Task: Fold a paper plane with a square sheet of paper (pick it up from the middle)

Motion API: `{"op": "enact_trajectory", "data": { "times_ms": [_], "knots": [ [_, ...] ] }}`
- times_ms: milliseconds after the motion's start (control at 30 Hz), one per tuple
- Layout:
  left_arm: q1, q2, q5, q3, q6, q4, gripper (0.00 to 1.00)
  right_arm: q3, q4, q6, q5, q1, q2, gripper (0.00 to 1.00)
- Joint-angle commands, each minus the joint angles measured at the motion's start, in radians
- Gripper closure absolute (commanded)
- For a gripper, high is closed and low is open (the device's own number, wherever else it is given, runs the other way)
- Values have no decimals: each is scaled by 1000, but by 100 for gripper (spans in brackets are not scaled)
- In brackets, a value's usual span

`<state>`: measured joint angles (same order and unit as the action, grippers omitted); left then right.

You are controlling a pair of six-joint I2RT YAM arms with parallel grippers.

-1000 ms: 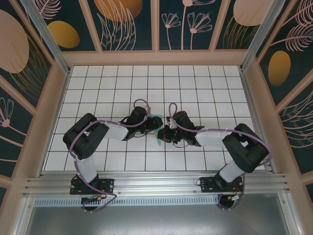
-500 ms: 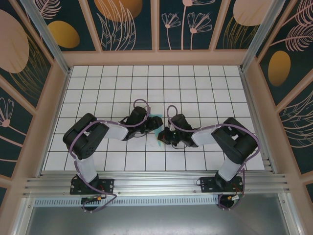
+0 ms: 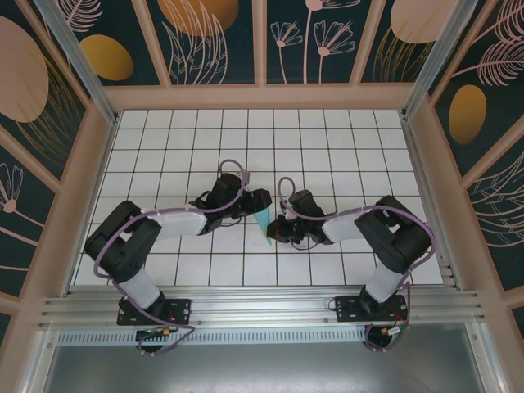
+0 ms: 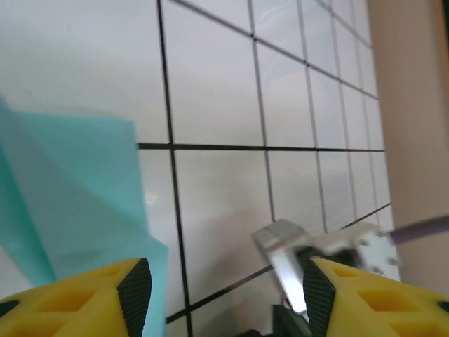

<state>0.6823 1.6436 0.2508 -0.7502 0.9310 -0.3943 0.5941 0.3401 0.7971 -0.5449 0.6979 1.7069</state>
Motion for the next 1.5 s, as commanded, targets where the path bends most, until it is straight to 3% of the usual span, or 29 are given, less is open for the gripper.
{"op": "enact_trajectory", "data": {
  "times_ms": [0,200,533,1000,1467],
  "knots": [
    [2,-43,-15,59,-23,-11,40,-4,-260,-141,-4,-2,79,100],
    [1,5,22,97,-10,-85,50,50,-317,-200,-10,-16,130,100],
    [2,122,12,74,3,-182,51,47,-341,-222,-16,-29,147,100],
    [-32,172,-147,53,-21,-34,57,49,-407,-257,-7,-29,167,100],
    [-143,222,-90,63,-72,-66,58,49,-430,-262,6,-48,173,100]
  ]
}}
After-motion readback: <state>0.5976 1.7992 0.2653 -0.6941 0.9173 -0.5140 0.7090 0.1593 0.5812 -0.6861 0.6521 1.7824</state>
